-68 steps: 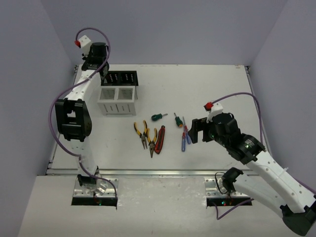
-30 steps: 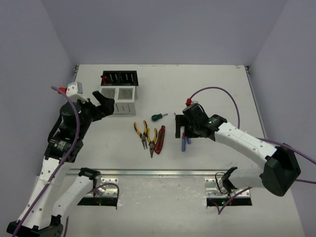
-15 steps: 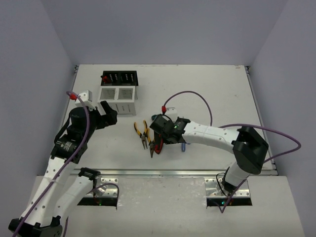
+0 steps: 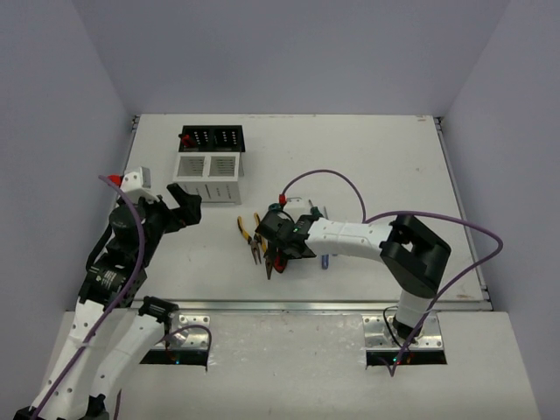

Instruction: Sort the tools into containers

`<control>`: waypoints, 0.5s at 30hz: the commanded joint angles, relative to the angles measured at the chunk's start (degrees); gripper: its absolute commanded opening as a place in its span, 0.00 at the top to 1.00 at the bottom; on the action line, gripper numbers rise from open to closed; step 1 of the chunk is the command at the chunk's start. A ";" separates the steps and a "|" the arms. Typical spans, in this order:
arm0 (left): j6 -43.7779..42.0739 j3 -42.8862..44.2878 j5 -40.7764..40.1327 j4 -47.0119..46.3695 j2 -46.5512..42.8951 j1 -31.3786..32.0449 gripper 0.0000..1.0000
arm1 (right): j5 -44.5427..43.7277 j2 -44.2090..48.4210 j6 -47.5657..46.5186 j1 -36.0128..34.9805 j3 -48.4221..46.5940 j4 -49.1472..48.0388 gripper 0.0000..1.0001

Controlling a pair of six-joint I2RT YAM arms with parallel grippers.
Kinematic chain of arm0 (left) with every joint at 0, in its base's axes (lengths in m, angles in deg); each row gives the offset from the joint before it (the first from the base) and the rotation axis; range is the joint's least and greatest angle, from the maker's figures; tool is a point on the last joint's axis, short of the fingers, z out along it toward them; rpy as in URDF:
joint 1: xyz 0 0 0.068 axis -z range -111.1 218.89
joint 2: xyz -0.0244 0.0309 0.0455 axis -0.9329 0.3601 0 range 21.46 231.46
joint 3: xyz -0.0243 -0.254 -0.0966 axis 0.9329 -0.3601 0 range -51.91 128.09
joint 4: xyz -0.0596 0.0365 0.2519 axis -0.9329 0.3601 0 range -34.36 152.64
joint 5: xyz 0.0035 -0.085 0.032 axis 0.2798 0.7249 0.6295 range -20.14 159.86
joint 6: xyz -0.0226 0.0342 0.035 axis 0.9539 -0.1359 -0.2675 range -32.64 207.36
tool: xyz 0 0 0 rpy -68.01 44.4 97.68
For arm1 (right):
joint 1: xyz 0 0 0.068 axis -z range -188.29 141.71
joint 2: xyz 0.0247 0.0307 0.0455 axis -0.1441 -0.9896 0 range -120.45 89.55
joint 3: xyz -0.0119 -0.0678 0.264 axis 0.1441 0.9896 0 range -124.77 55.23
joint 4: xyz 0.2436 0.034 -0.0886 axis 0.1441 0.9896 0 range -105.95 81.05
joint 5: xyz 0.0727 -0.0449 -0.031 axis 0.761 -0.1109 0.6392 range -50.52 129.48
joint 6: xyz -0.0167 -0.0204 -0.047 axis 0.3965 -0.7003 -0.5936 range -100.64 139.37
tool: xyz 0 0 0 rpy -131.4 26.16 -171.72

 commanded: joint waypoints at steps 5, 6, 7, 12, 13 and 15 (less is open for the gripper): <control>-0.05 0.16 -0.33 -1.61 -0.18 0.40 0.00 | -1.03 -1.93 1.43 -0.30 -1.98 -3.62 0.25; -0.05 0.16 -0.28 -1.61 -0.19 0.40 0.00 | -1.04 -2.38 1.60 -0.30 -1.99 -3.69 0.26; -0.05 0.16 -0.23 -1.63 -0.16 0.42 0.00 | -1.23 -2.92 1.86 -0.30 -2.10 -3.49 0.26; -0.05 0.16 -0.07 -1.61 0.16 0.75 0.00 | -2.27 -5.01 4.23 -0.30 -1.91 -1.63 0.32; -0.05 0.16 -0.07 -1.61 0.08 0.84 0.00 | -2.18 -4.94 4.33 -0.30 -1.39 -1.87 0.34; 0.03 0.25 -0.07 -1.69 0.08 1.01 0.00 | -2.18 -4.68 4.94 -0.30 -0.43 -2.14 0.37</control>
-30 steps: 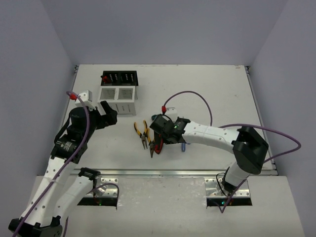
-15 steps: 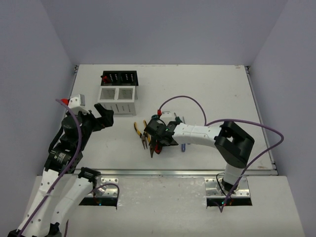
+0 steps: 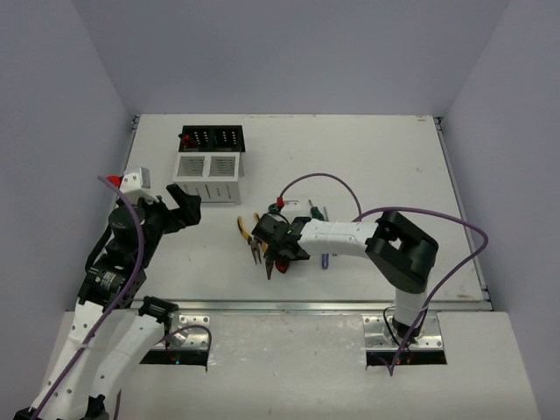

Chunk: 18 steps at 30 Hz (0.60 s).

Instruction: Sort the tools into containers

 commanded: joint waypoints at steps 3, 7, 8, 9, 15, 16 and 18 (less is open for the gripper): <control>-0.05 0.16 -0.14 -1.99 0.00 0.82 0.00 | -2.15 0.19 3.89 -0.19 2.10 0.27 0.48; -0.05 0.16 -0.14 -1.99 -0.02 0.89 0.00 | -1.37 0.19 4.37 0.02 4.09 -0.01 0.54; -0.05 0.16 -0.07 -2.06 0.07 1.03 0.00 | -0.49 0.49 3.44 0.12 5.48 -1.13 0.58; -0.05 0.16 0.02 -2.11 0.12 1.09 0.00 | 0.23 0.90 2.32 0.14 6.71 -3.32 0.61; -0.32 0.22 1.57 -2.26 1.67 1.80 0.00 | 2.89 5.59 -3.52 0.02 12.67 -8.44 0.81; -0.38 0.17 1.92 -2.29 1.82 1.88 0.00 | 2.29 6.40 -3.83 -0.07 12.32 -7.18 0.89; -0.67 0.14 3.05 -2.55 2.31 2.06 0.00 | 0.77 8.91 -4.24 -0.18 11.65 -4.31 1.00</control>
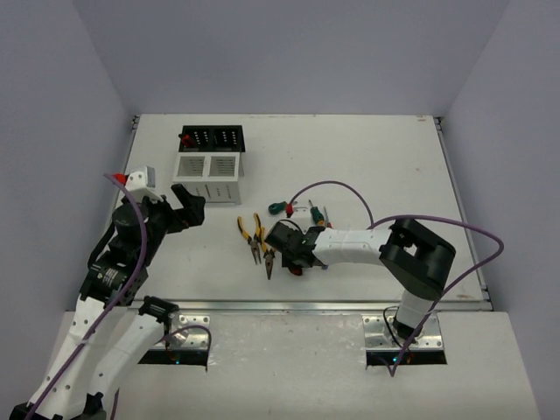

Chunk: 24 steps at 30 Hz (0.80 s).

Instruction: Sort the tools into containers

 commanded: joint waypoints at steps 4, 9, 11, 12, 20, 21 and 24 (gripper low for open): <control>-1.22 0.88 6.58 -3.04 3.47 0.77 0.00 | -1.45 11.71 -5.04 -0.70 2.49 4.60 1.00; 7.24 2.17 21.17 -4.62 4.43 0.81 0.00 | 0.39 21.14 -13.55 -2.77 4.85 0.15 1.00; 12.55 -2.19 28.22 -10.57 3.33 0.77 0.00 | 0.42 23.45 -16.03 -3.87 4.54 -0.75 1.00; 14.90 -3.26 30.90 -13.49 2.86 0.77 0.00 | 0.45 24.32 -17.16 -4.53 4.29 -0.98 1.00; 27.19 -13.46 36.10 -30.48 4.08 0.86 0.00 | -0.49 30.69 -27.68 -13.10 3.40 -10.05 1.00; 27.25 -13.52 35.93 -30.44 4.21 0.86 0.00 | -0.45 30.94 -28.16 -13.72 3.36 -10.46 1.00; 28.70 -14.69 35.92 -30.75 4.13 0.94 0.00 | -0.07 32.23 -31.01 -15.43 2.82 -15.05 1.00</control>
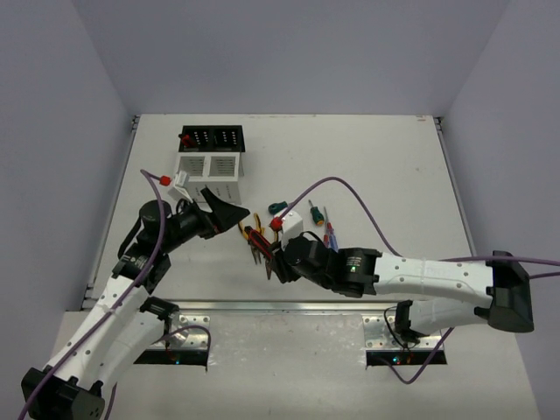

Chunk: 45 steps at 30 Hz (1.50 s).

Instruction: Sort the tools into containers

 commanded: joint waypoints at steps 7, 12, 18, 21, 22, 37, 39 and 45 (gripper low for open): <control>6.72 -4.05 6.38 -13.92 -2.23 0.93 0.11 | 0.15 0.84 -7.96 -1.83 -5.59 -14.21 1.00; 7.14 -5.25 9.15 -16.45 -2.44 1.02 0.31 | -1.01 -3.60 -9.06 -1.83 -10.84 -14.23 1.00; 5.82 -4.78 10.25 -16.38 -2.53 1.02 0.76 | -3.92 -5.78 -8.83 -1.85 -14.28 -13.13 1.00; 2.93 -2.53 8.74 -13.00 -1.14 1.02 0.99 | -4.78 -6.33 -7.86 -1.80 -14.36 -12.29 1.00; 1.72 -1.57 7.80 -11.25 -0.55 1.02 1.00 | -5.31 -6.45 -7.29 -1.69 -14.22 -11.92 0.98; -19.90 36.20 -34.20 12.66 29.64 -7.18 1.00 | -13.86 9.13 9.71 1.42 -6.88 18.91 0.01; -18.06 41.16 -36.84 13.88 35.40 -10.64 1.00 | -13.69 13.54 10.09 1.39 -4.20 19.84 0.01; -18.00 51.27 -44.22 4.59 49.47 -14.00 1.00 | -11.90 22.87 9.95 1.42 1.21 23.27 0.01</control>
